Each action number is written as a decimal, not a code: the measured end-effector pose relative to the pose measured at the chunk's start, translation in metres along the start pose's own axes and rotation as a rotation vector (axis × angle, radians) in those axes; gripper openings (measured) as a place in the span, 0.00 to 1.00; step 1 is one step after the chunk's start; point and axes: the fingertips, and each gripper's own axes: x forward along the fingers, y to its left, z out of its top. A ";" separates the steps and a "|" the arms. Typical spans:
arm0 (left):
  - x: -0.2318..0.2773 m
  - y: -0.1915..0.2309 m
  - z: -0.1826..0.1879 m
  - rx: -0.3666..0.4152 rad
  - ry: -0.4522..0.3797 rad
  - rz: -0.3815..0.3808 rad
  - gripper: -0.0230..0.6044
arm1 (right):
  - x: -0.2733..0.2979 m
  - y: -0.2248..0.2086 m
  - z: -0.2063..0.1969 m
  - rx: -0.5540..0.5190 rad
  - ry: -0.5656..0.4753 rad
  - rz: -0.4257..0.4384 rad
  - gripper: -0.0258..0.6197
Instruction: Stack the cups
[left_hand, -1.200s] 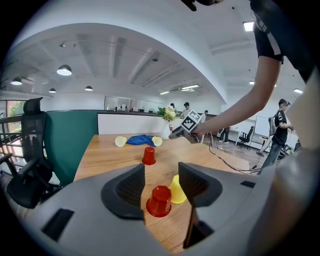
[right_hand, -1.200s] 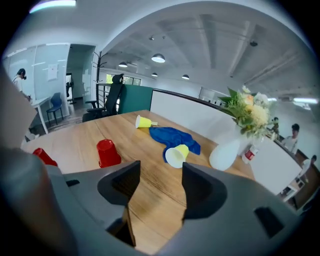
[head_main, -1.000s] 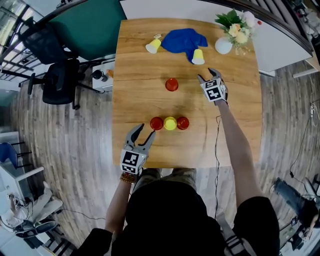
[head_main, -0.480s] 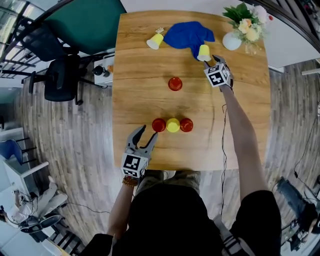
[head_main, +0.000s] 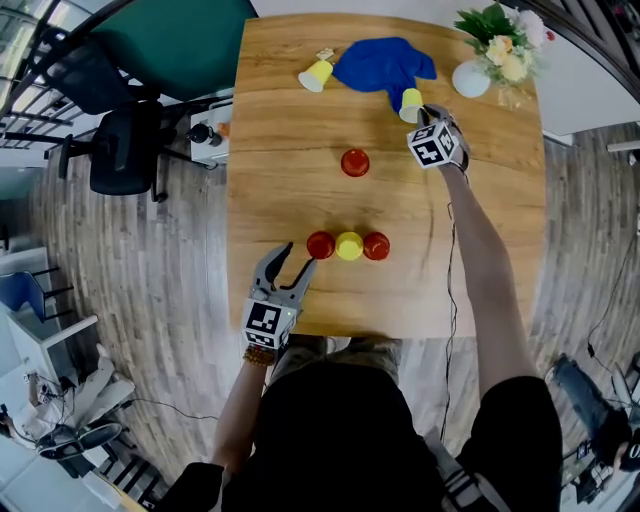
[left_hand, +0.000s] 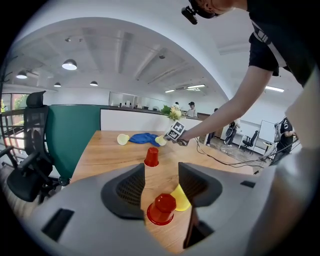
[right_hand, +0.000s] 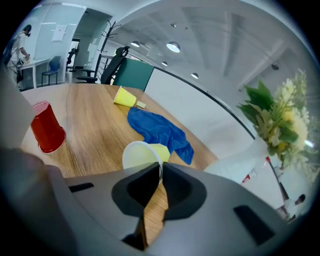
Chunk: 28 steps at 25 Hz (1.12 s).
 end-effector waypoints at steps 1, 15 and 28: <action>-0.001 0.001 0.003 0.001 -0.006 -0.002 0.41 | -0.004 -0.002 0.001 0.006 0.000 -0.006 0.08; -0.005 -0.020 0.029 0.007 -0.107 -0.098 0.40 | -0.155 0.046 0.035 0.024 -0.205 -0.017 0.08; -0.011 -0.030 0.059 -0.222 -0.243 -0.243 0.37 | -0.347 0.186 0.067 0.034 -0.479 0.076 0.08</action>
